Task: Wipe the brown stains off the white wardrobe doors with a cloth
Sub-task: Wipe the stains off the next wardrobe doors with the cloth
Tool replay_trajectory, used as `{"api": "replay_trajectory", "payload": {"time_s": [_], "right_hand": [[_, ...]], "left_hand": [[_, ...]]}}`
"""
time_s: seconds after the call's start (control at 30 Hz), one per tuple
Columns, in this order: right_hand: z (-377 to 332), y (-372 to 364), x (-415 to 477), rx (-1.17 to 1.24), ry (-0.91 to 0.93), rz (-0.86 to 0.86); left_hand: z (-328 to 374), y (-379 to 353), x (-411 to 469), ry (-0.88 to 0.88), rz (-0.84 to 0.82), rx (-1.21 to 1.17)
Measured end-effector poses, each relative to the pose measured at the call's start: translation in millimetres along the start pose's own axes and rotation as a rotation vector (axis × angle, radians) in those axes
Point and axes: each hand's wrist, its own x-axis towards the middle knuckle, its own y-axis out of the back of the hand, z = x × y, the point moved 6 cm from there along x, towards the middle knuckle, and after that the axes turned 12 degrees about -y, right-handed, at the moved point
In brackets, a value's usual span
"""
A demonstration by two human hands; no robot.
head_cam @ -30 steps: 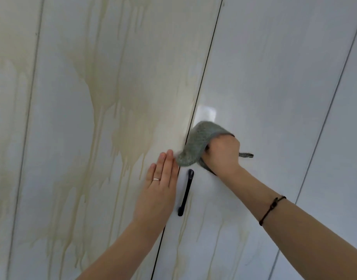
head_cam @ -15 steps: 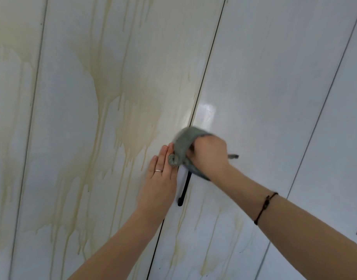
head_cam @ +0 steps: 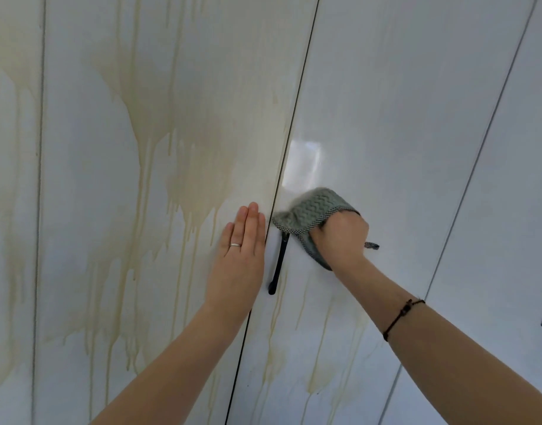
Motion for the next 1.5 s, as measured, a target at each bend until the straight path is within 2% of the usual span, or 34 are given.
{"api": "replay_trajectory", "payload": {"time_s": [0.1, 0.17, 0.27, 0.33, 0.37, 0.47, 0.5, 0.57, 0.67, 0.77, 0.87, 0.97, 1.07, 1.2, 1.27, 1.33, 1.43, 1.5], "right_hand": [[28, -7, -29, 0.053, -0.035, 0.101], [30, -30, -68, 0.062, 0.137, 0.078], [25, -61, -119, 0.047, 0.472, -0.061], [24, -57, -109, 0.021, 0.545, -0.065], [23, -51, -91, 0.02, 0.494, -0.049], [23, -33, -32, 0.024, 0.104, -0.019], [19, -31, -27, 0.019, 0.034, -0.021], [8, -33, -46, 0.014, 0.051, -0.037], [0, -38, -96, 0.05, 0.245, -0.106], [3, -38, -95, -0.005, 0.27, -0.105], [14, -29, -58, 0.009, 0.121, -0.01], [18, -33, -52, 0.106, -0.024, -0.005], [15, -49, -112, 0.203, 0.188, 0.034], [27, -89, -199, 0.149, 0.421, -0.272], [23, -86, -200, 0.118, 0.503, -0.312], [13, -67, -171, 0.107, 0.436, -0.23], [6, -46, -122, 0.059, 0.086, -0.229], [3, -57, -137, -0.035, -0.029, -0.414]], "left_hand": [[0, -2, -1, -0.004, 0.028, -0.017], [2, -6, 0, 0.018, 0.039, -0.017], [1, -9, 0, 0.006, 0.043, -0.005], [-1, -10, 0, -0.007, 0.04, -0.01], [-2, -10, 0, -0.007, 0.049, -0.015], [2, -12, 0, 0.02, 0.068, -0.014], [3, -11, 1, 0.031, 0.069, -0.006], [5, -13, 1, 0.047, 0.056, -0.007], [5, -12, 1, 0.068, 0.046, -0.008], [5, -11, 0, 0.064, 0.035, -0.005], [5, -12, -1, 0.046, 0.021, -0.011], [5, -12, -1, 0.064, 0.042, -0.013], [5, -13, -1, 0.073, 0.059, 0.0], [4, -13, -1, 0.066, 0.059, 0.014], [4, -14, -1, 0.056, 0.057, 0.019], [4, -14, -1, 0.059, 0.067, 0.014], [5, -14, 0, 0.078, 0.072, 0.003], [5, -15, -1, 0.072, 0.057, -0.011]]}}
